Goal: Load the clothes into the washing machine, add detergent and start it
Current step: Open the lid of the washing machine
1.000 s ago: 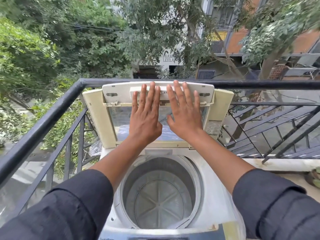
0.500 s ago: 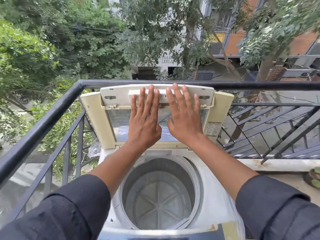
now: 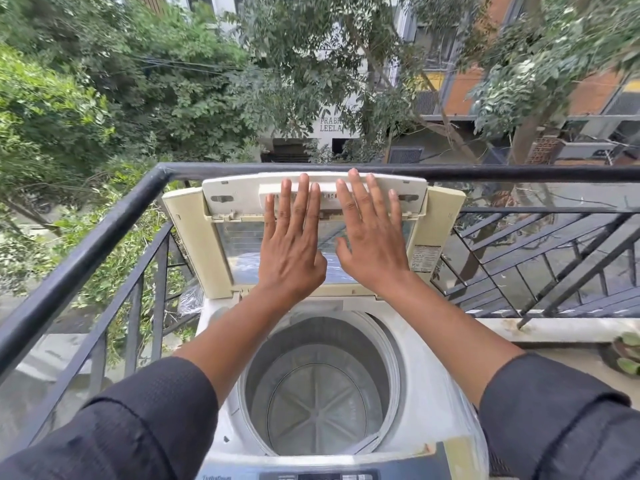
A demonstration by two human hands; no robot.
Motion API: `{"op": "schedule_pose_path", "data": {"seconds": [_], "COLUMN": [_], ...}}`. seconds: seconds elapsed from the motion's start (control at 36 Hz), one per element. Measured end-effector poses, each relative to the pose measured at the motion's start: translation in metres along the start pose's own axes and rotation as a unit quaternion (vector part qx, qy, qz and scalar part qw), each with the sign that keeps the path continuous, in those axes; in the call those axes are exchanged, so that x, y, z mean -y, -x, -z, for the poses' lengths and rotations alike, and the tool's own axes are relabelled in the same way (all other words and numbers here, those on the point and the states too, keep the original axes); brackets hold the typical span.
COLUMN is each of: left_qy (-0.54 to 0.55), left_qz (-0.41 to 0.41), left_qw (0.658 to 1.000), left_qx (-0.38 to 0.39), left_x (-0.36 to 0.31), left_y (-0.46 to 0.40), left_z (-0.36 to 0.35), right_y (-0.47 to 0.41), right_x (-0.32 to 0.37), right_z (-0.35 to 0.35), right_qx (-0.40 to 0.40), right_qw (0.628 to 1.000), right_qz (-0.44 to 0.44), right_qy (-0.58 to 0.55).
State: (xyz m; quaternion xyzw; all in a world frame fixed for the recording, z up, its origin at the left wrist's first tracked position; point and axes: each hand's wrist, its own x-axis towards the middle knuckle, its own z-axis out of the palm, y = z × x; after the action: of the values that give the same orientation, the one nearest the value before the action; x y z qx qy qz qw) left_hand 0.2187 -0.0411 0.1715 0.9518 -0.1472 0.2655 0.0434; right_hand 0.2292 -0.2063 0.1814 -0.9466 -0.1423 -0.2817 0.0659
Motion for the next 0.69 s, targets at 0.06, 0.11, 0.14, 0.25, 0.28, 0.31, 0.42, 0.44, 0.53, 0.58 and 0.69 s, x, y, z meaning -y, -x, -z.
{"op": "schedule_pose_path", "data": {"seconds": [0.06,0.11,0.14,0.25,0.28,0.31,0.42,0.44,0.53,0.58,0.69], "left_qy": [0.006,0.01,0.012,0.027,0.034,0.042,0.059,0.062,0.074,0.08,0.111], "left_qz": [-0.004,-0.006,-0.008,-0.017,-0.021,-0.025,-0.047,-0.055,-0.071,-0.085,-0.114], "left_qw": [1.0,1.0,1.0,0.999,0.999,0.999,0.997,0.997,0.994,0.992,0.983], "left_qx": [-0.002,-0.003,-0.003,-0.003,-0.005,-0.006,0.005,0.01,0.027,0.045,0.087], "left_x": [-0.001,-0.002,-0.003,-0.004,-0.003,-0.003,-0.001,-0.001,0.003,0.005,0.004], "left_y": [0.001,0.003,0.004,0.011,0.013,0.016,0.031,0.036,0.056,0.068,0.084], "left_z": [0.001,0.002,0.002,0.002,0.002,0.001,-0.002,-0.005,-0.015,-0.022,-0.032], "right_y": [0.001,0.003,0.005,0.012,0.015,0.017,0.031,0.036,0.055,0.069,0.099], "right_x": [0.001,0.002,0.003,0.005,0.006,0.006,0.008,0.009,0.012,0.015,0.018], "right_z": [0.002,0.003,0.003,0.004,0.003,0.003,0.002,0.002,0.0,-0.002,-0.009], "right_qx": [-0.001,0.0,0.001,0.001,0.0,0.0,0.004,0.006,0.014,0.025,0.031], "right_qw": [1.0,1.0,1.0,1.0,1.0,1.0,0.999,0.999,0.997,0.995,0.99], "right_qz": [-0.002,-0.006,-0.008,-0.02,-0.022,-0.024,-0.042,-0.048,-0.074,-0.094,-0.131], "right_qy": [0.001,0.002,0.003,0.009,0.013,0.015,0.02,0.022,0.024,0.025,0.034]}}
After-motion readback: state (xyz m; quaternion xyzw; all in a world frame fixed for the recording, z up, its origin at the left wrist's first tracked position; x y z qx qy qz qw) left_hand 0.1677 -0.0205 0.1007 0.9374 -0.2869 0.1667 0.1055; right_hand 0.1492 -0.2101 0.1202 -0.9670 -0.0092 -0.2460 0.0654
